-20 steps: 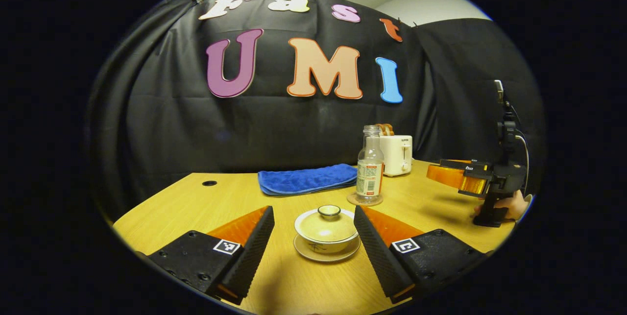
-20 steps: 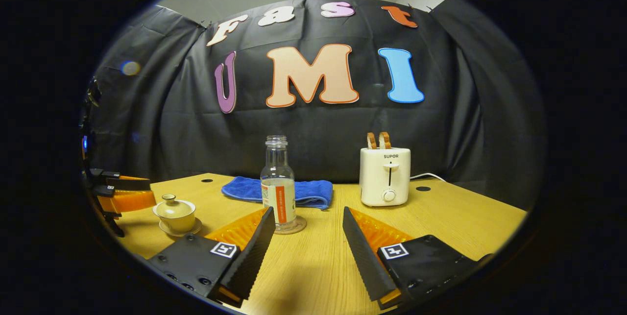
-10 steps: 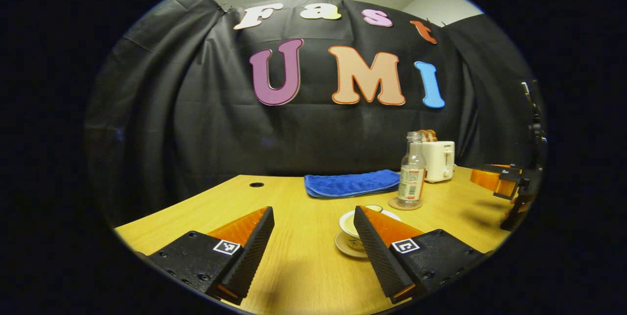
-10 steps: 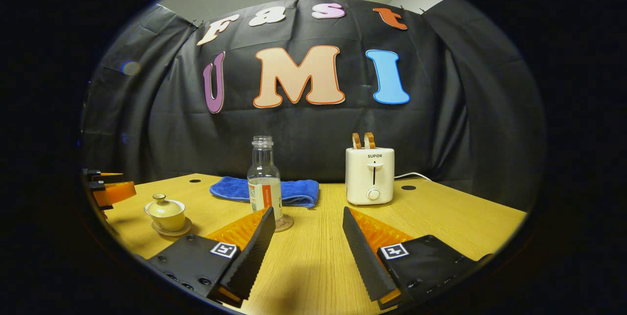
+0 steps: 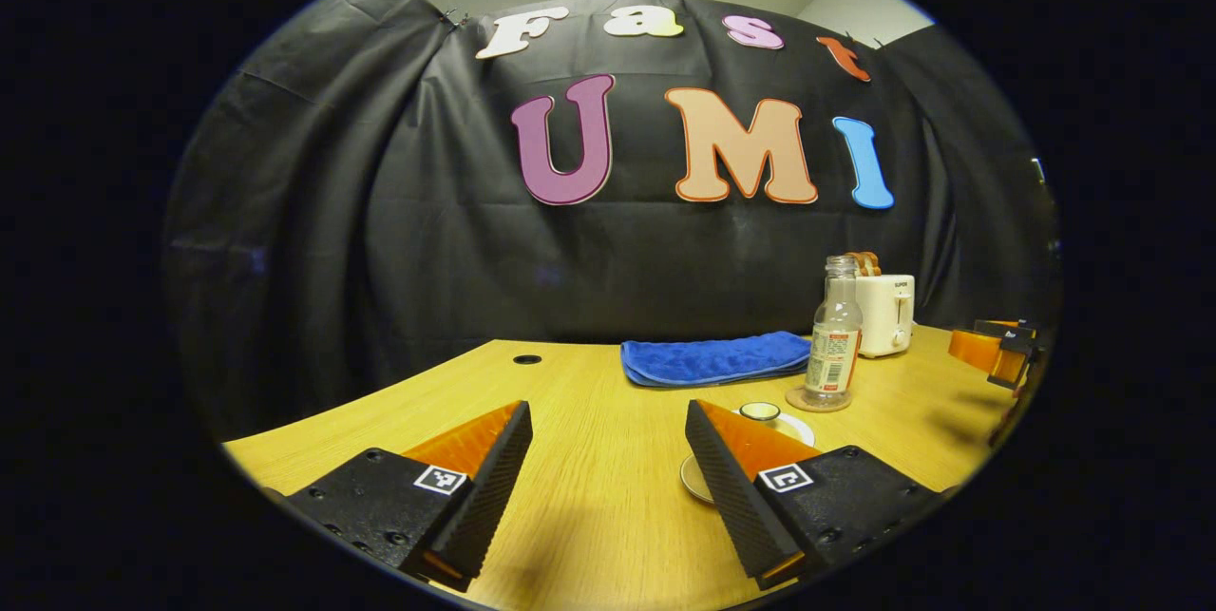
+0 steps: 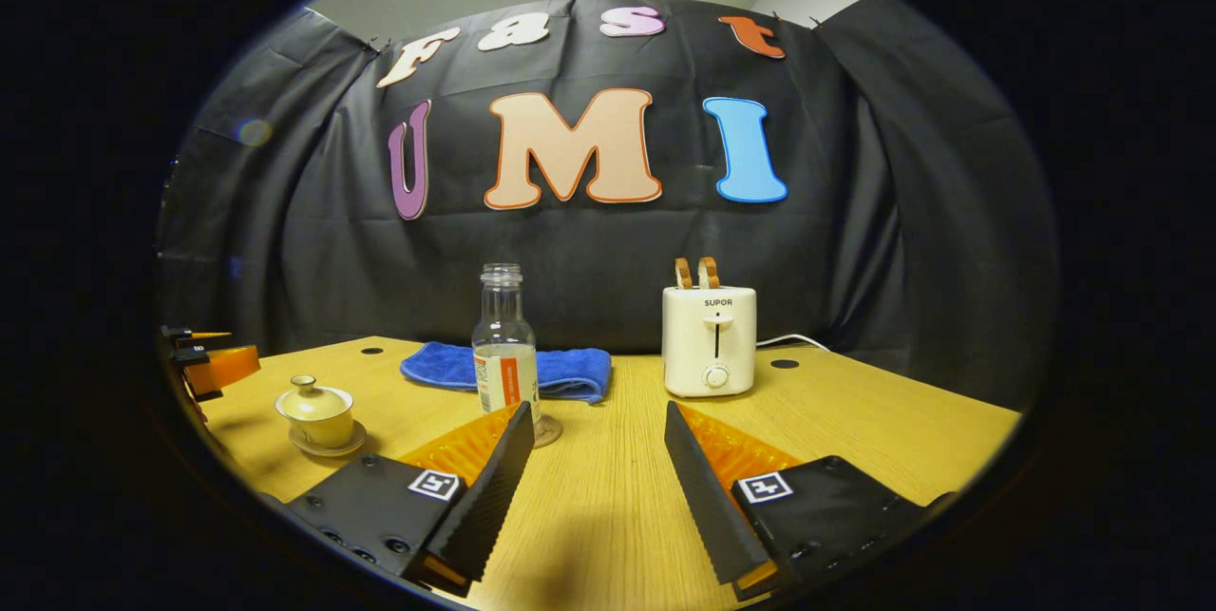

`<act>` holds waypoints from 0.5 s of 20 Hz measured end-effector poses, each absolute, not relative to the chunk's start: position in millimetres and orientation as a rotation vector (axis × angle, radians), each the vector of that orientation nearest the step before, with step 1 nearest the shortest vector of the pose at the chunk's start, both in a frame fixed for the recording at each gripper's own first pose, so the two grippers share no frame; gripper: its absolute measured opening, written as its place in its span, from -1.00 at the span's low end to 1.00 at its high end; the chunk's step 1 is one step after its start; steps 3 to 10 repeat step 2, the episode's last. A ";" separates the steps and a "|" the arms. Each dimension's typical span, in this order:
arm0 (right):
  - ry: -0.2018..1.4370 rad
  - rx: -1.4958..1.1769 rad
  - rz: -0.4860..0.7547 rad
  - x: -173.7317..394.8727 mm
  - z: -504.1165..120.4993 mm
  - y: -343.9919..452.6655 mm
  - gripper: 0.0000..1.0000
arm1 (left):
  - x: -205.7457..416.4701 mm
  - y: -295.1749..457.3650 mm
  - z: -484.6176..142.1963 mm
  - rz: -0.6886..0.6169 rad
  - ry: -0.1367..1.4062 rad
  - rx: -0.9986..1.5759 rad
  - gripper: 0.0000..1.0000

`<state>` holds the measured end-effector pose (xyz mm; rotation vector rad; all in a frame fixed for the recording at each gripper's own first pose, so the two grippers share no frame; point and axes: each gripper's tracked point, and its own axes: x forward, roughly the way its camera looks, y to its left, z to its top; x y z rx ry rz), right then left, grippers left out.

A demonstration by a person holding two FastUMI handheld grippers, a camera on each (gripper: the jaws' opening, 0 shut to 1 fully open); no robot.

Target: Open the teacup lid with one hand, grasp the water bottle and pour water into the teacup with the other hand; after pouring, place the water bottle on the coaster and then close the teacup lid.

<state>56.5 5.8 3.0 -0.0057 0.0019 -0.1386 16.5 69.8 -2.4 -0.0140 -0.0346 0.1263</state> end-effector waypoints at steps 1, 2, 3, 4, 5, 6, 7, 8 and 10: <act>0.003 -0.005 -0.136 55.6 2.9 5.7 0.80 | 17.0 70.2 -2.3 0.126 -0.033 -0.013 0.91; 0.001 -0.006 -0.139 55.9 2.9 6.0 0.80 | 16.5 70.0 -2.6 0.126 -0.034 -0.014 0.92; 0.001 -0.006 -0.139 55.9 2.9 6.0 0.80 | 16.5 70.0 -2.6 0.126 -0.034 -0.014 0.92; 0.001 -0.006 -0.139 55.9 2.9 6.0 0.80 | 16.5 70.0 -2.6 0.126 -0.034 -0.014 0.92; 0.001 -0.006 -0.139 55.9 2.9 6.0 0.80 | 16.5 70.0 -2.6 0.126 -0.034 -0.014 0.92; 0.001 -0.006 -0.139 55.9 2.9 6.0 0.80 | 16.5 70.0 -2.6 0.126 -0.034 -0.014 0.92; 0.001 -0.006 -0.139 55.9 2.9 6.0 0.80 | 16.5 70.0 -2.6 0.126 -0.034 -0.014 0.92; 0.001 -0.006 -0.139 55.9 2.9 6.0 0.80 | 16.5 70.0 -2.6 0.126 -0.034 -0.014 0.92; 0.001 -0.006 -0.139 55.9 2.9 6.0 0.80 | 16.5 70.0 -2.6 0.126 -0.034 -0.014 0.92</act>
